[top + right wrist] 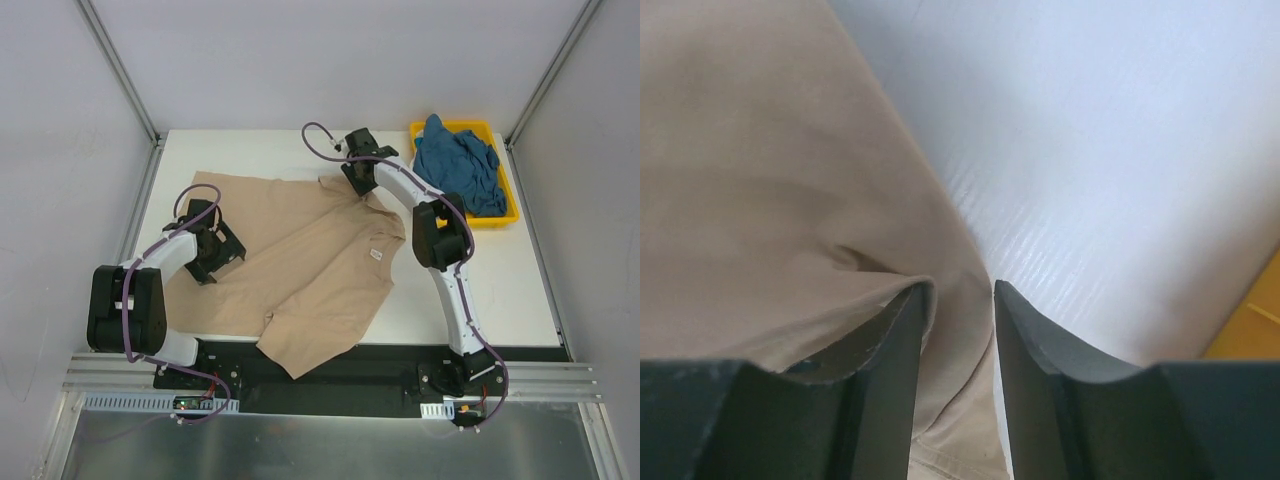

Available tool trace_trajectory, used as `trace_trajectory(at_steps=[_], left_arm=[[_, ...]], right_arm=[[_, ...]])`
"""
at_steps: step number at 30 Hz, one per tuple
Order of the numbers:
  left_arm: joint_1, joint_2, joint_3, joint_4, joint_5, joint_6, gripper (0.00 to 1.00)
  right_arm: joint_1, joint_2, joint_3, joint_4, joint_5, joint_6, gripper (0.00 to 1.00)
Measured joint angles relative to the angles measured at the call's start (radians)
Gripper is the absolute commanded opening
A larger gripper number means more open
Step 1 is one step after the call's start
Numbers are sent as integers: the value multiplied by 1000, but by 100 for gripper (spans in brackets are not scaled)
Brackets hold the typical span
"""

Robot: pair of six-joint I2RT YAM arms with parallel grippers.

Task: Fold and stack the t-shirts
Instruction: Flatten out the tshirt

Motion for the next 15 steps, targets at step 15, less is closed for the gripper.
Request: trace_trajectory(at_steps=[15], left_arm=[[0,-11,-6,-29,-27,3,99]], right_arm=[[-33,65,128,50,69,21,52]])
